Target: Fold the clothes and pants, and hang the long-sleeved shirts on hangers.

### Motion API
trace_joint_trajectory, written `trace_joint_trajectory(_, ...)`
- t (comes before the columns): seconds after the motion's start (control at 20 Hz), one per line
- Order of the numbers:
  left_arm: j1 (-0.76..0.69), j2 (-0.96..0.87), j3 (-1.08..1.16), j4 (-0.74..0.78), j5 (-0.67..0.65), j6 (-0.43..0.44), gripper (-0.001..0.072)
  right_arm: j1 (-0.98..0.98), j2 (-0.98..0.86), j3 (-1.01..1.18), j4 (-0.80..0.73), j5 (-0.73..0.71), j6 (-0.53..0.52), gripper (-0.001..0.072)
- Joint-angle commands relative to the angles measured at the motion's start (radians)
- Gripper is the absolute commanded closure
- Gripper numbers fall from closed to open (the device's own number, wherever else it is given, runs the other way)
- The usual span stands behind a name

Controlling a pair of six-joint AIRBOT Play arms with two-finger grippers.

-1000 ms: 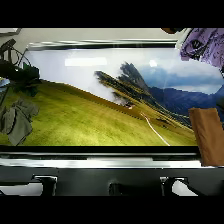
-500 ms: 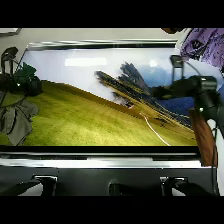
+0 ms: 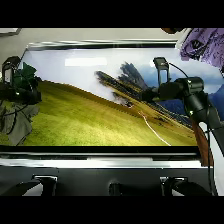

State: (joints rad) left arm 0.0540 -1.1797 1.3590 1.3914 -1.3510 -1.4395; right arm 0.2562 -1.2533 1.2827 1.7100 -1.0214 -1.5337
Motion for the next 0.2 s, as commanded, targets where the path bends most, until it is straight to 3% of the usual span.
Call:
trace_joint_trajectory(0.0,0.0,0.003,-0.003,0.005,-0.009,0.0,0.0686,0.004,0.0,0.001,-0.001,0.001,0.001,0.0682)
trace_joint_trajectory(0.15,0.0,0.003,-0.003,0.005,-0.008,0.0,0.0686,0.004,0.0,0.001,-0.001,0.001,0.0,0.0682)
